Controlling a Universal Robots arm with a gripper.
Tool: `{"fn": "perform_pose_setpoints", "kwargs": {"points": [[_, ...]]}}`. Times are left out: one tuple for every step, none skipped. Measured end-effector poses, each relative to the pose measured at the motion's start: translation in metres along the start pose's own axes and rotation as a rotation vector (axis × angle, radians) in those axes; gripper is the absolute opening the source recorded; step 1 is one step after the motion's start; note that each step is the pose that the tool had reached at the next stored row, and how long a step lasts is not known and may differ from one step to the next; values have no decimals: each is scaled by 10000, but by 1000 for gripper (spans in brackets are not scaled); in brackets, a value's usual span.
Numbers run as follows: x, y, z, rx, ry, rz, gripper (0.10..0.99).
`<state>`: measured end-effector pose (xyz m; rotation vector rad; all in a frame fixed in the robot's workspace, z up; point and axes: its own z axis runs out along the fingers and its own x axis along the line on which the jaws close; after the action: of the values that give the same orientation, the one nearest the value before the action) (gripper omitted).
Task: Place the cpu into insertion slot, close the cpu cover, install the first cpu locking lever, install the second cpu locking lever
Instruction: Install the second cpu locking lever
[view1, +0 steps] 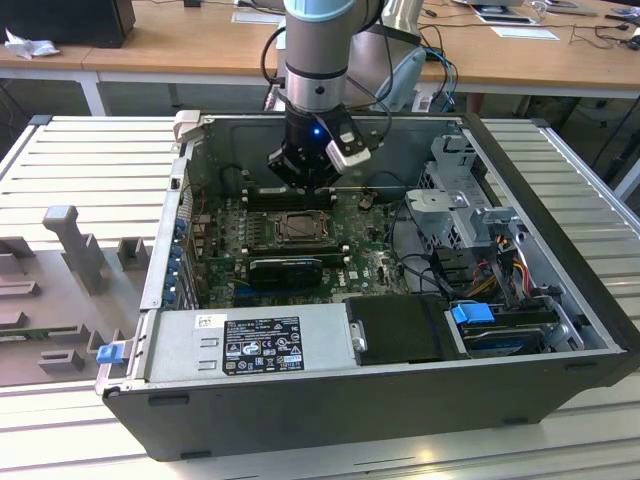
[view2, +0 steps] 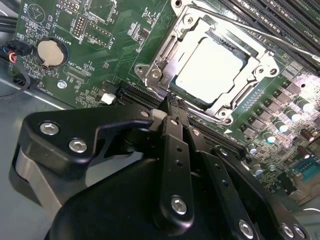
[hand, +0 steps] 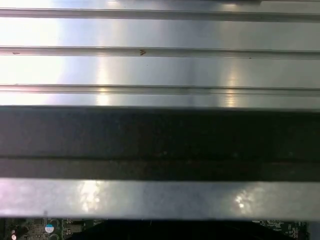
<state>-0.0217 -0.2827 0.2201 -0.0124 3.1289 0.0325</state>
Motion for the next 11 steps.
{"fn": "perform_pose_setpoints", "kwargs": {"points": [[0,-5,0,-1,-1,0,106],[0,-14,0,-1,-1,1,106],[0,-21,0,-1,-1,1,106],[-6,-31,1,-1,-1,1,106],[-9,-45,3,0,0,1,106],[-10,-58,4,-1,0,0,106],[-10,-69,4,-1,-1,1,106],[-10,-76,4,-2,-1,1,106],[-9,-81,0,1,0,3,106],[-10,-81,-37,-1,-1,1,106],[-11,-80,-70,-1,-1,1,106]]}}
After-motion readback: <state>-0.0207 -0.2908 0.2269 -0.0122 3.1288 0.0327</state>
